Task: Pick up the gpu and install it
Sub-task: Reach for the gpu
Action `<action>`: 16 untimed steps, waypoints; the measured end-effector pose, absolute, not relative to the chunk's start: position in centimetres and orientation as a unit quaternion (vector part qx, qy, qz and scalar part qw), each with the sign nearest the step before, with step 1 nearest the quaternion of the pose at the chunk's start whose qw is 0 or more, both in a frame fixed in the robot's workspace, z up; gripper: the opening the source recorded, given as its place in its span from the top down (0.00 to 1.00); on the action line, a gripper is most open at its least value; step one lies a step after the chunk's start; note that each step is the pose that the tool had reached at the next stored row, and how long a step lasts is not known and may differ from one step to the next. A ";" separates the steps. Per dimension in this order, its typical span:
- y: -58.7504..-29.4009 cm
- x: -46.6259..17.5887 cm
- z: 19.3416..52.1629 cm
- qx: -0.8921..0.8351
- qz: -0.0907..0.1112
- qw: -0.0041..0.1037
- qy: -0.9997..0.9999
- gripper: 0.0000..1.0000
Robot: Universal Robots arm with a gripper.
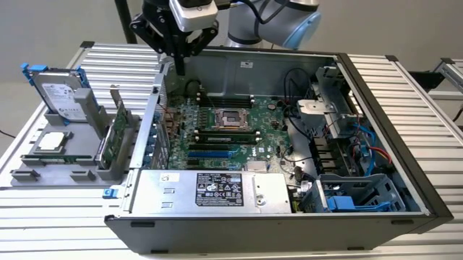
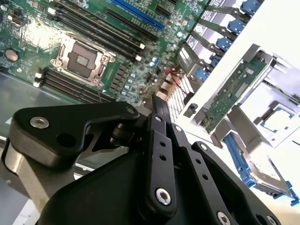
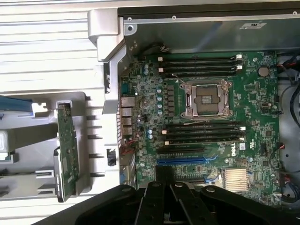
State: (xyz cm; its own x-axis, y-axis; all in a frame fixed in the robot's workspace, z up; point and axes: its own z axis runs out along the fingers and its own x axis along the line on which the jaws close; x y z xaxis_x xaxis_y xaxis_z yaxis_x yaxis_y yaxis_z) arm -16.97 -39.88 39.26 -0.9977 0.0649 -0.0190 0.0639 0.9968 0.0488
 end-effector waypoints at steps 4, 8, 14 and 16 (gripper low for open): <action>-39.9 -17.4 39.3 0.032 0.024 0.010 0.999 1.00; -39.9 -17.9 39.3 0.032 0.024 0.010 0.999 1.00; -39.9 -18.6 39.3 0.031 0.024 0.010 0.999 1.00; -39.9 -18.8 39.3 0.031 0.024 0.010 0.999 1.00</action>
State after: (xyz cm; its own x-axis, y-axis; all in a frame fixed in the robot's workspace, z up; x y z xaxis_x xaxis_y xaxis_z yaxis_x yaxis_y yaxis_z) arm -18.82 -39.88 39.26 -0.9978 0.0631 -0.0189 0.0621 0.9969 0.0487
